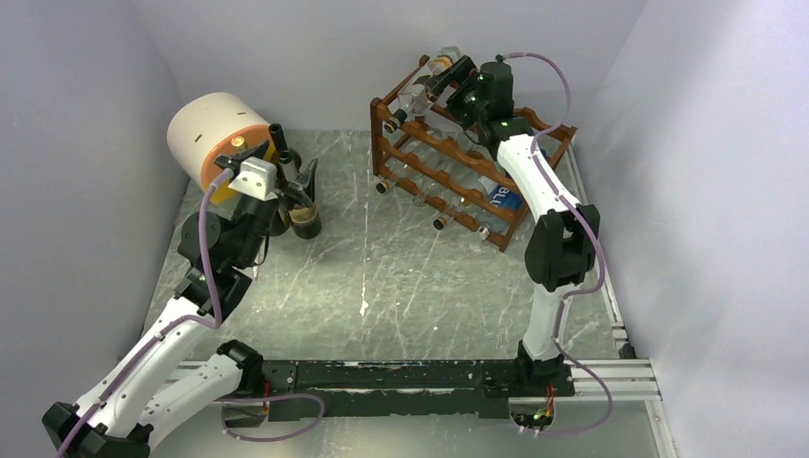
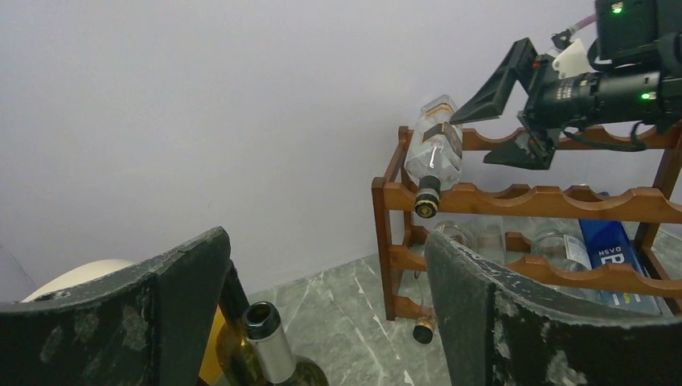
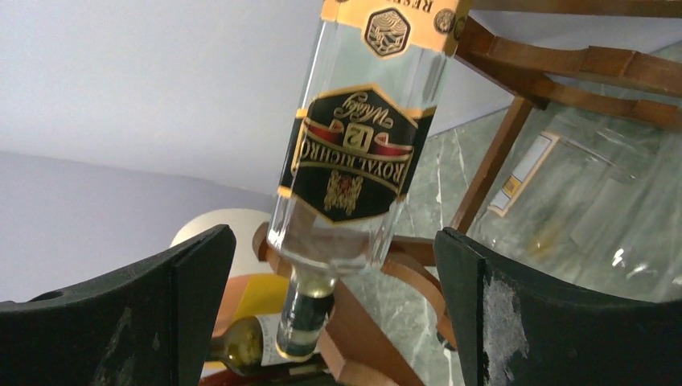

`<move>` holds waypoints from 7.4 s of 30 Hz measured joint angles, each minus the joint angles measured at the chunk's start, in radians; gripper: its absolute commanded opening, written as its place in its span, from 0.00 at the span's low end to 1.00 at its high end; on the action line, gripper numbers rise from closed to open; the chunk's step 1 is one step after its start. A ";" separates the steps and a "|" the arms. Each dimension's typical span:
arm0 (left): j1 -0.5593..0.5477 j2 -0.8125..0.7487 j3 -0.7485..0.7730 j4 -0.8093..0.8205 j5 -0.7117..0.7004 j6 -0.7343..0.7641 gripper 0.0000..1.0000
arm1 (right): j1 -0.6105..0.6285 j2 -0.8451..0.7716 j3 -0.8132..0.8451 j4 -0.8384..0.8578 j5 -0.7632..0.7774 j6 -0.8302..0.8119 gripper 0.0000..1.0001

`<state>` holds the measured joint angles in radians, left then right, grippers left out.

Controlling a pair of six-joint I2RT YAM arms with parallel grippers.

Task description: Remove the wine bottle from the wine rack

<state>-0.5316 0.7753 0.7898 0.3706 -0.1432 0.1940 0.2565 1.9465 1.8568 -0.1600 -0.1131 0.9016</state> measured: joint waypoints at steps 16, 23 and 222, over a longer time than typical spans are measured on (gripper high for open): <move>0.025 0.024 -0.002 0.007 0.033 0.001 0.93 | -0.020 0.289 0.229 0.129 -0.036 0.142 0.98; 0.026 0.034 -0.002 0.008 0.037 0.000 0.93 | -0.023 0.380 0.327 0.159 -0.053 0.182 0.77; 0.227 0.127 -0.016 -0.415 -0.139 -0.309 0.98 | 0.440 -1.247 -0.738 -0.451 0.555 0.102 1.00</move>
<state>-0.3042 0.9020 0.7738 -0.0444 -0.2821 -0.1154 0.6968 0.6998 1.1187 -0.6109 0.4416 1.0035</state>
